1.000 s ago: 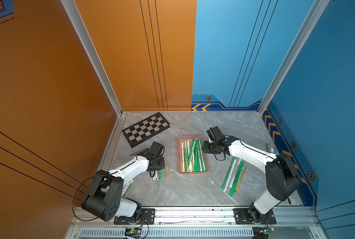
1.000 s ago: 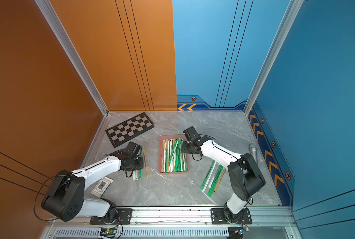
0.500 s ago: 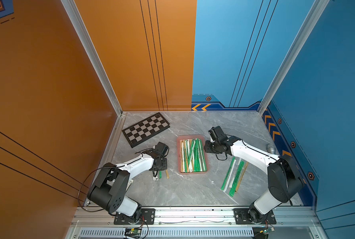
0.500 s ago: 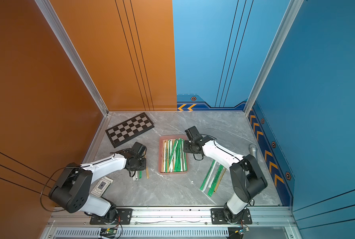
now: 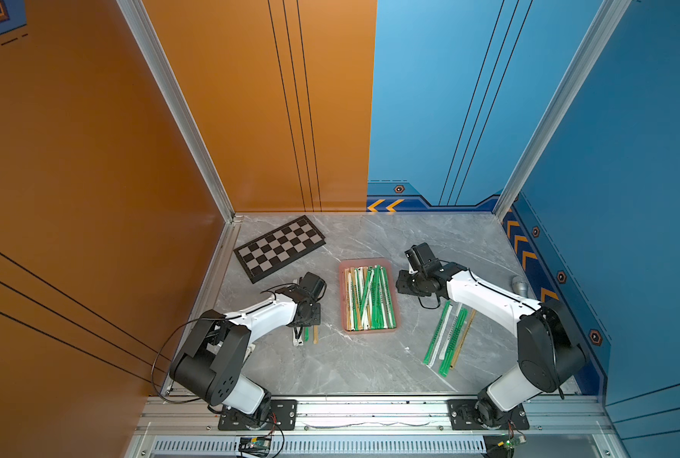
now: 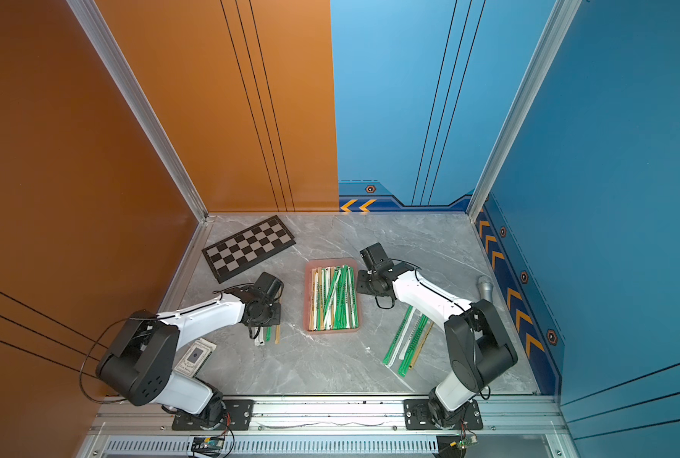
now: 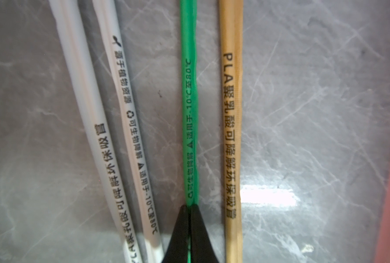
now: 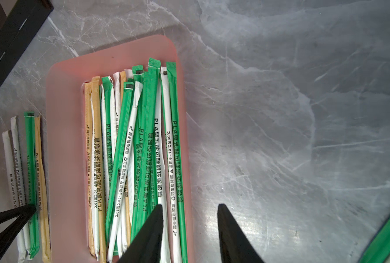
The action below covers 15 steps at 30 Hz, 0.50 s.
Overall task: Put the straws into the storage box
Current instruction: Pick up the straw from the center of the board.
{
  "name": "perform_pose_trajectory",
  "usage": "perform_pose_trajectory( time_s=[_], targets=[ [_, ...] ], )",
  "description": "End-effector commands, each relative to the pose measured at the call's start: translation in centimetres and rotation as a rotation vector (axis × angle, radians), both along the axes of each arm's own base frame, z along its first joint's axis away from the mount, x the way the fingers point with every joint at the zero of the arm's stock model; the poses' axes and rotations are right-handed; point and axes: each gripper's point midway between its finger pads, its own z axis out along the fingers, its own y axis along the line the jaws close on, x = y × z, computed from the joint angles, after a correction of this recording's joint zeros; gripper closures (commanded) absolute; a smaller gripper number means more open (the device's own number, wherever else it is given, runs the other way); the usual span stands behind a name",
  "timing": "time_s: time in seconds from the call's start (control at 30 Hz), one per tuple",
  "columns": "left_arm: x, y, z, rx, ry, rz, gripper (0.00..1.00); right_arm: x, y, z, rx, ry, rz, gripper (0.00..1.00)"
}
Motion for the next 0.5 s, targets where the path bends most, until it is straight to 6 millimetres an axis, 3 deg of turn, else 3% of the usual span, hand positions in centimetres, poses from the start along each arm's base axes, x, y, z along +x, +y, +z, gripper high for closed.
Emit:
perform_pose_trajectory(
  time_s=[0.0,0.1,0.23,0.47],
  targets=[
    [-0.6,0.3,0.9,0.008,0.002,0.01,0.95,-0.2,-1.0,0.6,-0.001,-0.013,-0.033,0.58],
    [0.0,-0.2,2.6,-0.03,-0.047,0.01,0.95,-0.4,-2.2,0.5,-0.021,-0.02,-0.058,0.58],
    [0.9,-1.8,5.2,-0.085,-0.117,-0.004,0.96,-1.1,-5.5,-0.4,-0.073,0.006,-0.148,0.58],
    [1.8,-7.0,8.9,-0.158,-0.206,-0.092,0.94,-3.2,-9.9,-2.4,-0.126,0.081,-0.257,0.59]
  ],
)
